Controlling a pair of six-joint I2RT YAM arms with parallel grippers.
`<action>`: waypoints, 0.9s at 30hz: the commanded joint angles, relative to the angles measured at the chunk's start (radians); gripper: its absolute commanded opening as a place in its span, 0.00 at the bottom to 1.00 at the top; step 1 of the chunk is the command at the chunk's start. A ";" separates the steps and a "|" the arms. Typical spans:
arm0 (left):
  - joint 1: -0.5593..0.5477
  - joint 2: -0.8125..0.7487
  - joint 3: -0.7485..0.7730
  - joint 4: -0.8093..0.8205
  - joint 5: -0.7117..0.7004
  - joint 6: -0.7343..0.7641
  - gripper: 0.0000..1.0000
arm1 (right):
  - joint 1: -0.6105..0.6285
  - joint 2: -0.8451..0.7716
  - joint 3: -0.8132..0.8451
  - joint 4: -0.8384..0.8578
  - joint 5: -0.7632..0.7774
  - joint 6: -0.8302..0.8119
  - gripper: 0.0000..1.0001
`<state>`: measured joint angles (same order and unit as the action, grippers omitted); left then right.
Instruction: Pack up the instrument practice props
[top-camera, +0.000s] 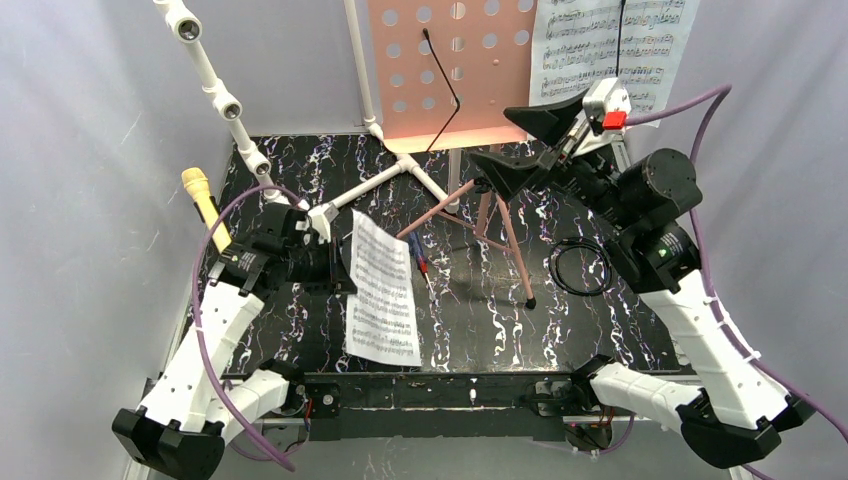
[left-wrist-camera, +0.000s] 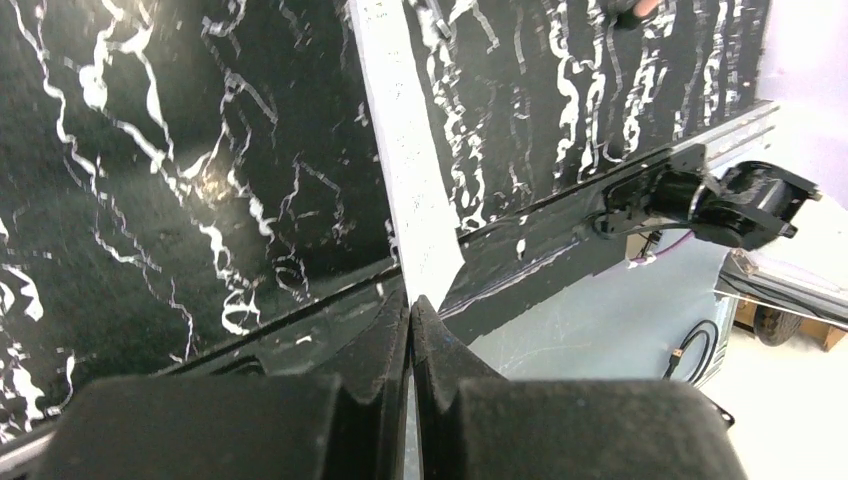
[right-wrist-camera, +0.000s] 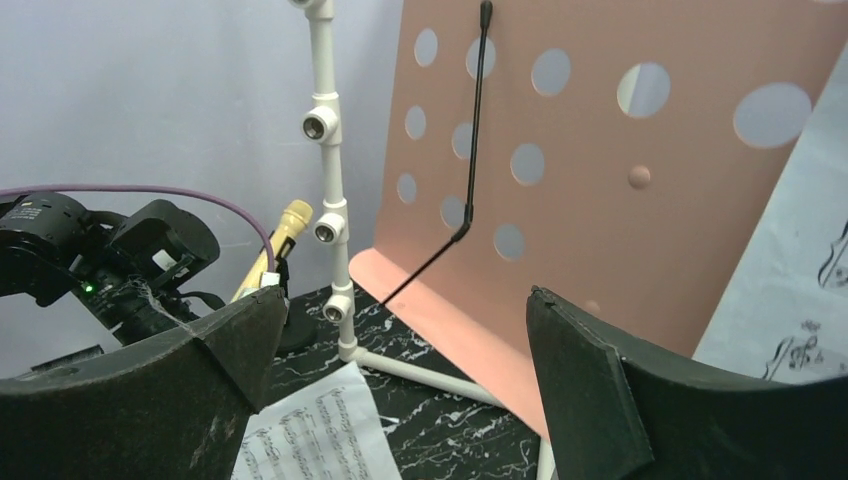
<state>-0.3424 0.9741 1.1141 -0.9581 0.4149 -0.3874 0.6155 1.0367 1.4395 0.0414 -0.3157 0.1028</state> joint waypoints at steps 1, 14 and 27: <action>0.001 -0.046 -0.107 0.046 -0.071 -0.088 0.00 | 0.000 -0.058 -0.065 0.053 0.051 -0.044 0.99; 0.002 0.134 -0.253 0.105 -0.326 -0.108 0.00 | 0.001 -0.208 -0.209 -0.066 0.177 -0.160 0.99; 0.016 0.325 -0.258 0.138 -0.516 -0.075 0.00 | 0.000 -0.287 -0.253 -0.122 0.240 -0.218 0.99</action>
<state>-0.3363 1.2663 0.8608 -0.8303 -0.0280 -0.4801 0.6155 0.7692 1.1831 -0.0841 -0.1070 -0.0845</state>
